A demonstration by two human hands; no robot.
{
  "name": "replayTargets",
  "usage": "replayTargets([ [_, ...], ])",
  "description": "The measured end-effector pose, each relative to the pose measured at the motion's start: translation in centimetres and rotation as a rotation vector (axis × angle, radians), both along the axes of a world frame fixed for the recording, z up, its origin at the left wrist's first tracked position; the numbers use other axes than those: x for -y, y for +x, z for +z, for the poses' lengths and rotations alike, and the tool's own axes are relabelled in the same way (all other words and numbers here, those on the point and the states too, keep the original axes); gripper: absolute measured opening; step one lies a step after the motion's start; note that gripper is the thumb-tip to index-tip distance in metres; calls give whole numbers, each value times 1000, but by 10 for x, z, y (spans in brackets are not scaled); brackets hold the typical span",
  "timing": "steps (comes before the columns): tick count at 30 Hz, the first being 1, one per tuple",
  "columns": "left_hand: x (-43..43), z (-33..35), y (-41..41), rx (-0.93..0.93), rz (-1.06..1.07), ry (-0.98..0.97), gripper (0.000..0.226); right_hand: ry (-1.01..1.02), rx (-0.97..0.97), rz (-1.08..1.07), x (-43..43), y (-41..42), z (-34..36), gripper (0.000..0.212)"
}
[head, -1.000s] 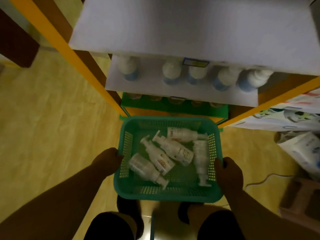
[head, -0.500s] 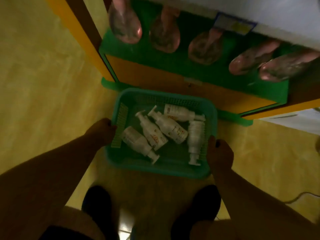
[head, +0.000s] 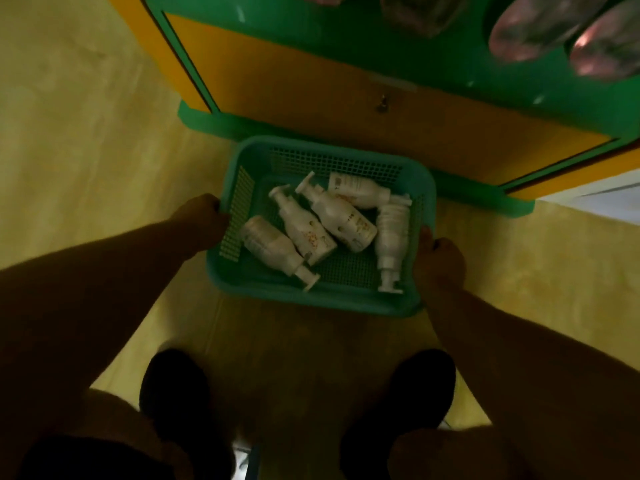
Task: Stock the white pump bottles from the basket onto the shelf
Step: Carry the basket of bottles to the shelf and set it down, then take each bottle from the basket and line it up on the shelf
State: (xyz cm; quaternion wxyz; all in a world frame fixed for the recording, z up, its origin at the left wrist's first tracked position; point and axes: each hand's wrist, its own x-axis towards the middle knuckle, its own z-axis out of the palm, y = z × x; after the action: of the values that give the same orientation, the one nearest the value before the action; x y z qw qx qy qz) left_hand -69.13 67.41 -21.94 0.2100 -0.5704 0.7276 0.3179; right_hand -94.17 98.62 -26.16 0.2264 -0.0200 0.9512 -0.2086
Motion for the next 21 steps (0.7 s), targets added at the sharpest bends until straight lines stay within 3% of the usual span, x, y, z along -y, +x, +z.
replayTargets([
  [4, -4, -10, -6, -16, -18, -13, 28, -12, 16, 0, -3, -8, -3, 59],
  [8, -4, -20, -11, -30, -35, -52, 30, -7, 25, -25, -2, -7, -10, 49],
  [13, 0, -19, -16, 98, -155, -45, 30, 20, 141, -89, -1, -4, -26, 44],
  [16, -13, -22, -20, 149, -130, -52, 54, 39, 203, -171, 3, -8, -31, 44],
  [18, -32, -21, -22, 38, -318, -297, 86, 50, 191, -213, 11, -7, -29, 49],
  [20, -55, -20, -24, -129, -765, -510, 90, 143, 96, -201, 20, -4, -25, 59],
  [21, -67, -21, -25, -149, -1000, -484, 85, 175, 48, -187, 23, -2, -24, 63],
])
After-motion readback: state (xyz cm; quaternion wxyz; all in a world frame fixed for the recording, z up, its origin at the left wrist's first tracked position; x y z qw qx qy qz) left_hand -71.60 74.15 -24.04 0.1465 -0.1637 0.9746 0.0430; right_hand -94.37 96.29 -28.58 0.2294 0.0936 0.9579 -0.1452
